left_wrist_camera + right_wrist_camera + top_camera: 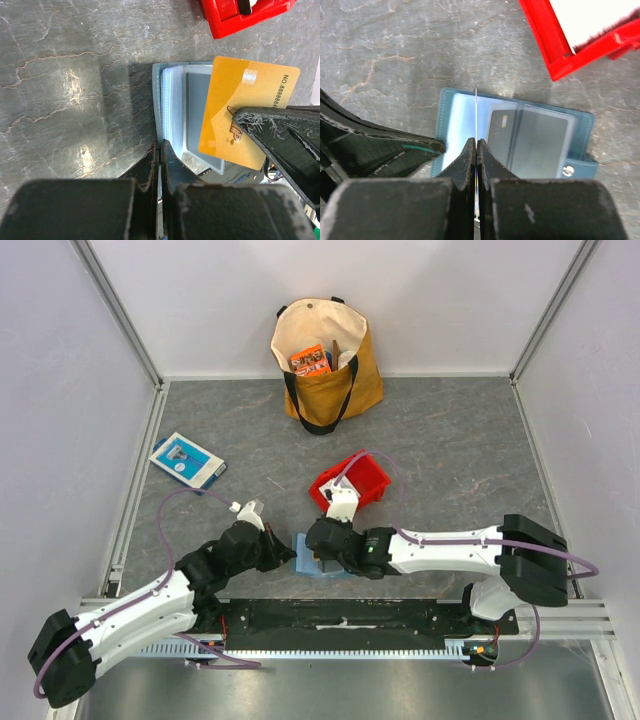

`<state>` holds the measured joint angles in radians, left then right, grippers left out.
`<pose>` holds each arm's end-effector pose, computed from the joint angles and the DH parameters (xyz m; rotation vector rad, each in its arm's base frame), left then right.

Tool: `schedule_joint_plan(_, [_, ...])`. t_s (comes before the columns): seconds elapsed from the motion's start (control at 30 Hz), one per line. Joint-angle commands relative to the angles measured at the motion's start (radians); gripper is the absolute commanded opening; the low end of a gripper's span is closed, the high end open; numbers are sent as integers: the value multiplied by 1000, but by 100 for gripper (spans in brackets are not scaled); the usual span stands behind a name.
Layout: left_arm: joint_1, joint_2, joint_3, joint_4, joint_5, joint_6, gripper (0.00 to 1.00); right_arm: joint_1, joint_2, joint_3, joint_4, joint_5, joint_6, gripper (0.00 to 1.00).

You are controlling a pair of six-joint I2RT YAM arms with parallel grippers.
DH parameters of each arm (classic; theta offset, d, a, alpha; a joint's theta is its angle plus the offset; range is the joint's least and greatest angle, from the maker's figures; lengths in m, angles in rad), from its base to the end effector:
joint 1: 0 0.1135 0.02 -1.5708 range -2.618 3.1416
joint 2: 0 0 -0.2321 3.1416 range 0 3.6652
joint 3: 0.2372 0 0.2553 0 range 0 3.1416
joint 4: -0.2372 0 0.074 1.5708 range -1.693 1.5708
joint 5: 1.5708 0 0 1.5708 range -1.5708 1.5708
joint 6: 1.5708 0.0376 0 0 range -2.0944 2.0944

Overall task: Put the credit cards into the card holder
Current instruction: Turn over the card slot in the card holder.

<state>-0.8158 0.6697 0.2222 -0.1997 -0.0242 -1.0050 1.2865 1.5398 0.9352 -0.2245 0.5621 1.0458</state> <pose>0.1218 -0.1281 0.1370 -0.2409 2.3859 -0.9247 0.1097 0.3040 0.1758 -0.0197 2.3066 0.5588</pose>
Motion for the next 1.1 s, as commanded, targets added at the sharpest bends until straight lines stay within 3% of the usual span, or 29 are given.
schedule_joint_plan(0.0, [-2, -2, -6, 25, -8, 8, 2, -1, -72, -58, -44, 50, 34, 0])
schedule_joint_plan(0.3, [-2, -10, -21, 20, -11, 6, 2, -22, -173, -176, -7, 27, 62, 0])
schedule_joint_plan(0.47, [-2, 4, -46, 34, -16, -3, 2, -108, -231, -306, 273, -206, 43, 0])
schedule_joint_plan(0.7, [-2, 42, -75, 63, -16, -21, 2, -156, -184, -400, 483, -352, 106, 0])
schedule_joint_plan(0.83, [1, 47, -81, 66, -23, -30, 2, -158, -149, -430, 562, -376, 135, 0])
schedule_joint_plan(1.07, [-2, 31, -87, 65, -25, -44, 2, -158, -133, -470, 559, -347, 183, 0])
